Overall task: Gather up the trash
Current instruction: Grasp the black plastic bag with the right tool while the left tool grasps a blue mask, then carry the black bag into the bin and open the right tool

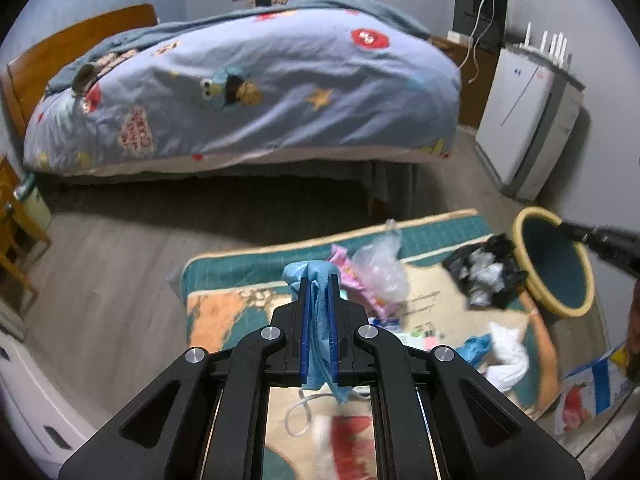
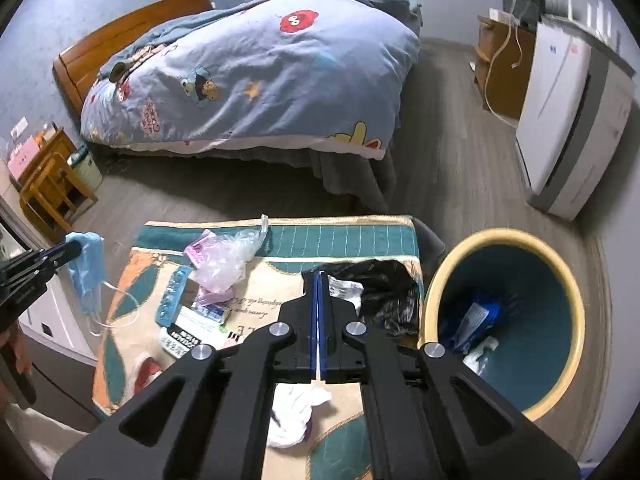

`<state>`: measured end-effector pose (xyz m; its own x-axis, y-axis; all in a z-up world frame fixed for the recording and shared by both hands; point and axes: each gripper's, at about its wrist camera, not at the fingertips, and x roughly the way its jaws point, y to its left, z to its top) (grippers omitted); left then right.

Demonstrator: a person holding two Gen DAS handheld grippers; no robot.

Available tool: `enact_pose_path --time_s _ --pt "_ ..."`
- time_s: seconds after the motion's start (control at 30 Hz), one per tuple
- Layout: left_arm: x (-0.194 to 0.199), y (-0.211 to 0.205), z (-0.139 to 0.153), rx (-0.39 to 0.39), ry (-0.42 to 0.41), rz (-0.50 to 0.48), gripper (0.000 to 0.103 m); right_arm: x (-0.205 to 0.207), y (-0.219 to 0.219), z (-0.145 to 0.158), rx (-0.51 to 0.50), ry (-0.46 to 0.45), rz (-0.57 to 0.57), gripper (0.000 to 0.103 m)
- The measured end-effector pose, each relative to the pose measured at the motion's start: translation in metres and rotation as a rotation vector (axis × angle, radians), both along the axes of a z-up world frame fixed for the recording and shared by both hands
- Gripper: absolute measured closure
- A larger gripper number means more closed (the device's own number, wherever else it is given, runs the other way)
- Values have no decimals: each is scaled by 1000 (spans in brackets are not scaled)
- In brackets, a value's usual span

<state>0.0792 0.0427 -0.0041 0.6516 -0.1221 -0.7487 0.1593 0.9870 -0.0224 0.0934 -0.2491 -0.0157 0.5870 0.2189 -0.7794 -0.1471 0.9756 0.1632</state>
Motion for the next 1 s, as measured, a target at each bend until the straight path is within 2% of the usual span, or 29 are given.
enact_pose_path --time_s 0.17,0.23,0.27,0.3,0.33,0.43,0.57,0.67,0.77,0.83,0.87,1.0 --pt "-11 -17 14 -76 -29 5 94 7 -24 -18 88 79 -89 101" --pt "-13 -24 16 -97 -35 8 94 13 -31 -32 101 139 -131 84" --pt "-14 -29 18 -108 -42 -1 94 15 -33 -39 104 161 -145 60" --pt "-14 -32 18 -108 -45 -9 94 18 -33 -43 109 175 -149 50" --pt "-14 -35 17 -100 -47 -21 94 20 -30 -48 106 180 -139 44" --pt "-6 -38 9 -79 -27 -39 94 28 -13 -60 7 182 -71 44" --pt "9 -26 -5 -125 27 -13 94 44 15 -89 -169 218 33 44" --pt "16 -20 -10 -153 47 -6 94 51 28 -109 -230 255 78 44" --pt "20 -19 -15 -145 53 -14 94 55 38 -125 -306 270 119 45" --pt "21 -19 -17 -137 56 -20 94 55 44 -135 -369 285 152 74" --pt "21 -19 -18 -137 59 -22 94 56 44 -136 -367 296 160 89" --pt "22 -20 -18 -139 56 -23 94 55 30 -112 -275 237 99 96"
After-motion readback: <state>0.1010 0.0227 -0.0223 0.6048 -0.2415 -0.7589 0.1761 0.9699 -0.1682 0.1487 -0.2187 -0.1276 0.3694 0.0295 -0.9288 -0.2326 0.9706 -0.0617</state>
